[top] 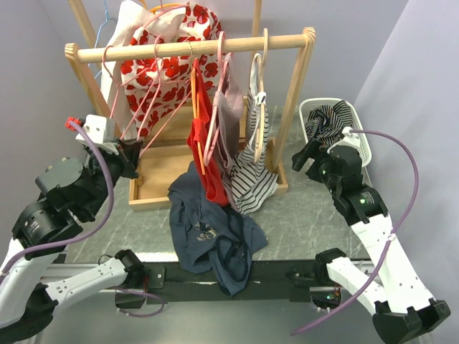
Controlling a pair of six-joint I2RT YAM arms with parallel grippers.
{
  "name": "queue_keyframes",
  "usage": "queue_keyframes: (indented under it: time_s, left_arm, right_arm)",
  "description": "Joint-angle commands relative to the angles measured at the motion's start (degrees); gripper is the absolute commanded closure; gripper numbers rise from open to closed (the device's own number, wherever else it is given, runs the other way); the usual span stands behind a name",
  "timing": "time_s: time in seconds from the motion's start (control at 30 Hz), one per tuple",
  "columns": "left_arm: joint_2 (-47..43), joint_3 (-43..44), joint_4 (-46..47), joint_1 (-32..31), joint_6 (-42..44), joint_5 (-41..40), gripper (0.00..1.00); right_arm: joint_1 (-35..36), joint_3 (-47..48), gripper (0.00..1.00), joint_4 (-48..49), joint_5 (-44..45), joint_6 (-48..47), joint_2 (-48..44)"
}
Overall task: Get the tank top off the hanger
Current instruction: Place the hanger at the clothesline.
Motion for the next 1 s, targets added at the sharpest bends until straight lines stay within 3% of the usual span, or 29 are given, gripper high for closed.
queue_keyframes:
  time_s: [0.0, 0.2, 0.33, 0.47, 0.7, 0.8, 0.9, 0.93, 0.97]
  left_arm:
    - [-1.57, 0.31, -2.83, 0.34, -3.35, -1.83, 0.95]
    - [-2.45, 1.02, -6.26, 0.26, -4.32, -0.51, 0.8]
    - [-4.65, 1.02, -5.82, 0.26, -5.11, 1.85, 0.61]
    - [-6.58, 0.4, -5.73, 0.26, -5.99, 2.47, 0.52]
    - [-6.67, 2.16, -5.39, 0.26, -5.29, 6.85, 0.42]
    - [-6.5, 2.07, -3.81, 0.26, -3.8, 10.72, 0.38]
    - [-5.54, 2.07, -2.13, 0.26, -3.27, 14.16, 0.31]
    - [-5.36, 1.99, -1.52, 0.26, -3.18, 15.38, 0.22]
    - [-5.01, 1.98, -0.99, 0.26, -2.92, 15.66, 0.2]
  right_arm:
    - [-0.45, -1.47, 0.0, -3.26, -0.01, -1.87, -3.25]
    - [-0.45, -2.09, 0.0, -4.41, -0.44, -1.34, -5.1]
    - [-0.45, -3.49, 0.0, -3.96, -2.2, -1.52, -4.75]
    - [-0.45, -5.07, 0.0, -4.23, -5.27, -2.13, -5.27]
    - [-0.36, -8.84, 0.0, -5.37, -15.64, -4.68, -6.6]
    - [-0.27, -12.26, 0.0, -6.07, -24.15, -6.35, -5.19]
    - [1.3, -15.43, 0.0, -4.85, -28.04, -6.09, -5.45]
    - [2.26, -15.27, 0.0, -4.5, -29.35, -6.0, -5.28]
    - [3.58, -14.75, 0.0, -5.01, -28.84, -5.48, -4.75]
